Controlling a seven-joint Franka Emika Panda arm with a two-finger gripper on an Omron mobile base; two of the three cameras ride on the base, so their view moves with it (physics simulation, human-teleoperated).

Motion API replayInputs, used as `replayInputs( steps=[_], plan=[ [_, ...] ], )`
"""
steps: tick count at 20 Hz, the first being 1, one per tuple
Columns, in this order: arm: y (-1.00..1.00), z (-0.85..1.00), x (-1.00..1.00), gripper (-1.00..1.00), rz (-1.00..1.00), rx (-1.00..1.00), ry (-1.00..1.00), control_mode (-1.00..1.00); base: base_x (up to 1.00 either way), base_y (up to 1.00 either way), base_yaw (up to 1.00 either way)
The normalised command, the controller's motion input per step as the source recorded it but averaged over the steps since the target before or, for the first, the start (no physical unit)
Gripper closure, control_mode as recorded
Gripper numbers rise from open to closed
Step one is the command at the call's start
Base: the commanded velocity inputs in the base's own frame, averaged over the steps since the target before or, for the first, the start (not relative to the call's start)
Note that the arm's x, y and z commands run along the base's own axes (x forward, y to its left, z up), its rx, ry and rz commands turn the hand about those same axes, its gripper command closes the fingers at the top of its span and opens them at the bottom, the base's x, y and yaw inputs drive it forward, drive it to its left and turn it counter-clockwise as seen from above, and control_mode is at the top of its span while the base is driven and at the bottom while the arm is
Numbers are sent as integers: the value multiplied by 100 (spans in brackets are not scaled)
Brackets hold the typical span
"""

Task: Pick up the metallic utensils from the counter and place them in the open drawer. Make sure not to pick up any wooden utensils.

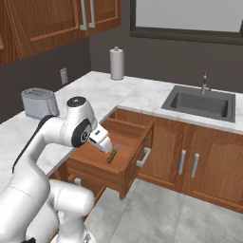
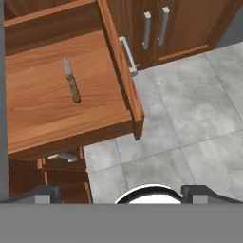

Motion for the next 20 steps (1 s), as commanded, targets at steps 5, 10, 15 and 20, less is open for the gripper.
replayInputs(
  steps=[5,10,15,20],
  plan=[
    [0,0,0,-100,0,0,0,100,-83,-14,-33],
    [0,0,0,-100,0,0,0,100,-43,-50,-43],
    [0,0,0,-100,0,0,0,100,26,-98,-55],
    [0,0,0,-100,0,0,0,100,18,-90,-65]
  ],
)
